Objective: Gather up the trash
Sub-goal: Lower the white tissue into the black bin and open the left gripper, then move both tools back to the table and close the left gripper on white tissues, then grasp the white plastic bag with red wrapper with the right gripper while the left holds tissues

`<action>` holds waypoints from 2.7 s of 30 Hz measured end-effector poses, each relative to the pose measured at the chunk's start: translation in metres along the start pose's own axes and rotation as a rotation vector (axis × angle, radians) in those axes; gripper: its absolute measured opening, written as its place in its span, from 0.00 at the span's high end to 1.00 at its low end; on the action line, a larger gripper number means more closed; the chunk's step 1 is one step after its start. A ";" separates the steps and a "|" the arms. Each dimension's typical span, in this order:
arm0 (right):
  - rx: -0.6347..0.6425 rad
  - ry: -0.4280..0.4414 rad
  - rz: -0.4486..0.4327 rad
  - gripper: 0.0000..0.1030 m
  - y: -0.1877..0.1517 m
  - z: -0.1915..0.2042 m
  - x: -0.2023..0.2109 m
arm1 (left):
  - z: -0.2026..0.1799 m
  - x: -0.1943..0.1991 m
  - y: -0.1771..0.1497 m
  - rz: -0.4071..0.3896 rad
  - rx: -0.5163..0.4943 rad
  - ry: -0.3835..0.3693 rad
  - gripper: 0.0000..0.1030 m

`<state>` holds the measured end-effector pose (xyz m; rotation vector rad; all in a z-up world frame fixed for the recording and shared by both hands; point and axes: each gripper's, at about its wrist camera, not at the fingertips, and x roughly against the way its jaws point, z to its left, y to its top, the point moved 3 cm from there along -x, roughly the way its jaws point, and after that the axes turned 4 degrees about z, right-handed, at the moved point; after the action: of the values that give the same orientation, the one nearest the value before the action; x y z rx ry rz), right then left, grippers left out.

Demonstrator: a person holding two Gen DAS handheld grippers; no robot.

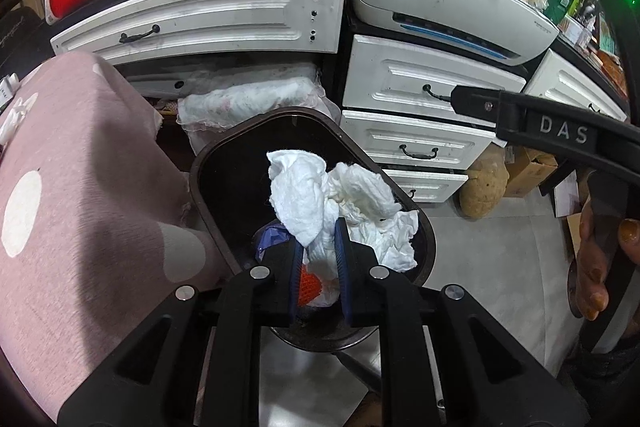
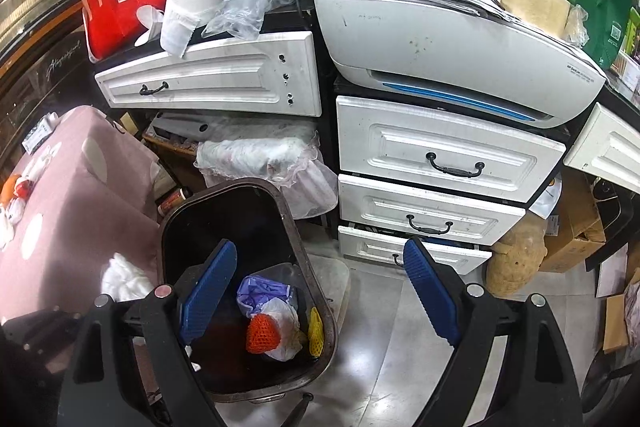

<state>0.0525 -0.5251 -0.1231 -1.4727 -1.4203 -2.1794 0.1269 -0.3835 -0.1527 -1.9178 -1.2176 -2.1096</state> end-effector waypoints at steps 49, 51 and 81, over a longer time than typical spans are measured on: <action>0.298 0.306 -0.008 0.15 -0.011 0.137 0.038 | 0.178 0.149 -0.070 -0.186 0.315 0.214 0.13; 0.317 0.346 0.012 0.15 -0.011 0.152 0.039 | 0.200 0.156 -0.079 -0.192 0.364 0.230 0.13; 0.475 0.572 0.116 0.37 0.018 0.389 0.009 | 0.365 0.152 -0.081 -0.156 0.459 0.293 0.83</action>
<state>0.3079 -0.2349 -0.0781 -0.6792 -1.4448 -1.8041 0.3505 -0.0537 -0.0908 -1.3135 -1.6406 -1.8675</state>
